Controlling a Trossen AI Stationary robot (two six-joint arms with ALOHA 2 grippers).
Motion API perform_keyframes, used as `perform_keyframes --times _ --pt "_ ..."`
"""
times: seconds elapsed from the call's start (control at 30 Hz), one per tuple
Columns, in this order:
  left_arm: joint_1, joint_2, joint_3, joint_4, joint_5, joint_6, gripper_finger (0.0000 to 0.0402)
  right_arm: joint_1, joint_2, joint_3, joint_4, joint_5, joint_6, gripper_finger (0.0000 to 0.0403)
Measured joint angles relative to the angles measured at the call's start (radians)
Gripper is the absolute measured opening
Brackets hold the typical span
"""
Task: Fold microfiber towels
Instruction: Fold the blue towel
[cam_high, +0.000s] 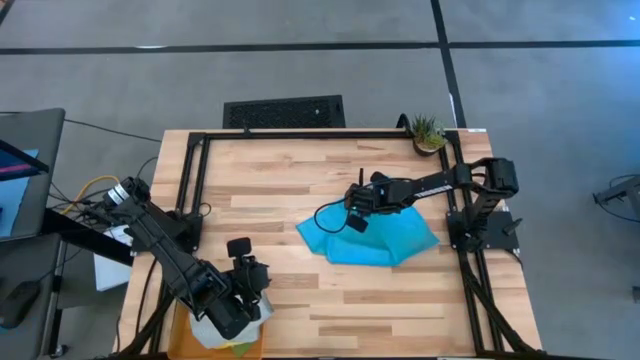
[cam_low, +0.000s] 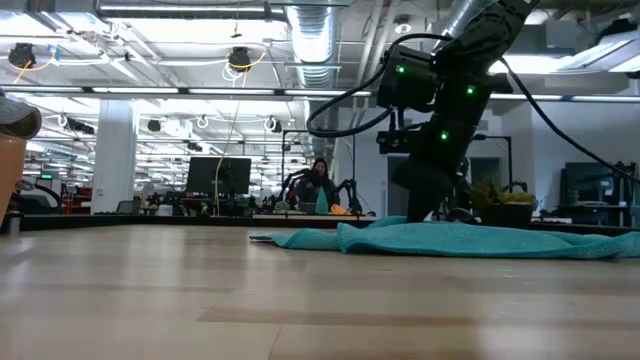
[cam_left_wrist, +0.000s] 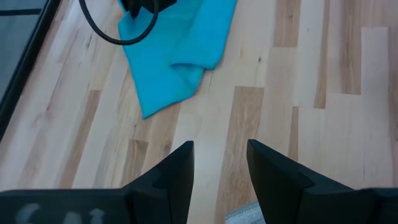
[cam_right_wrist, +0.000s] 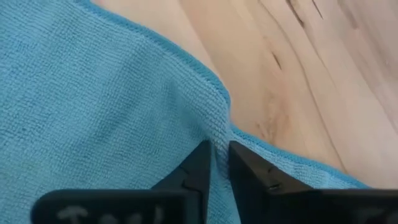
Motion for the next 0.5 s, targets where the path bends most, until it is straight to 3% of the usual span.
perform_keyframes --times 0.2,0.5 --pt "0.000 0.000 0.000 -0.002 -0.005 -0.014 0.0141 -0.002 0.000 0.010 -0.017 0.019 -0.049 0.0149" --pt "0.062 0.000 -0.002 -0.004 -0.003 -0.034 0.0141 0.030 -0.128 0.138 -0.312 -0.027 -0.042 0.0204"
